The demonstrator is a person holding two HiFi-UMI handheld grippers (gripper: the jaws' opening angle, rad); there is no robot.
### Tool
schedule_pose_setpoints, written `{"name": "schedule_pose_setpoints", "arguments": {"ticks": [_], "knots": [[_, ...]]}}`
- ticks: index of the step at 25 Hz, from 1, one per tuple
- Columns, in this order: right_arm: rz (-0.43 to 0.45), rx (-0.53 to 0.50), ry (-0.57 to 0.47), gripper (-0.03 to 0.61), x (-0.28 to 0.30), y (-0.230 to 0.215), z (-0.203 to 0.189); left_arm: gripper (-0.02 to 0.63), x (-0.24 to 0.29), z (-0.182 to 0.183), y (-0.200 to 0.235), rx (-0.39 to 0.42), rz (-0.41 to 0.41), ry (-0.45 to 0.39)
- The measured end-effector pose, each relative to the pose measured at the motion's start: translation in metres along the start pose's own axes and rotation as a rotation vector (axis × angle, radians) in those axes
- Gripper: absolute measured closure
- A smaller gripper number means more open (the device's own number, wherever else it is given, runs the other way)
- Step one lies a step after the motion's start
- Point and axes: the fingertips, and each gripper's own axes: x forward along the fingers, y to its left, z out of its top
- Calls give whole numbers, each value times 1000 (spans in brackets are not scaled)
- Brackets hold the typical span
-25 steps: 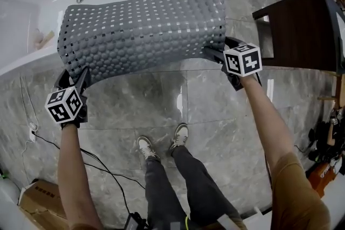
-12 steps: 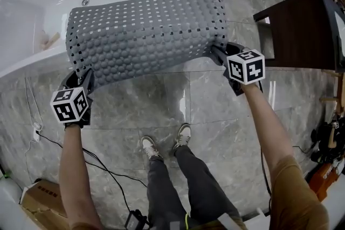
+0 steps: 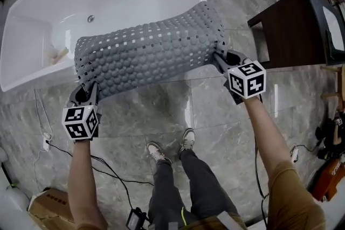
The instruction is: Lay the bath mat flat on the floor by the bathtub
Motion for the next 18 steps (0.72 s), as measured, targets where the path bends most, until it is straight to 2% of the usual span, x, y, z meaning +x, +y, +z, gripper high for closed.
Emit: {"name": "schedule_pose_setpoints", "arguments": {"ticks": [5, 8, 11, 18], "knots": [[-24, -49, -64, 514, -41, 9, 30, 532, -36, 29, -10, 46, -23, -69], [-46, -63, -106, 515, -66, 20, 47, 533, -62, 44, -15, 101, -36, -97], [-62, -80, -143, 515, -94, 37, 59, 534, -94, 54, -17, 145, -18, -130], [-68, -137, -221, 517, -148, 70, 70, 534, -153, 68, -20, 189, 31, -233]]}}
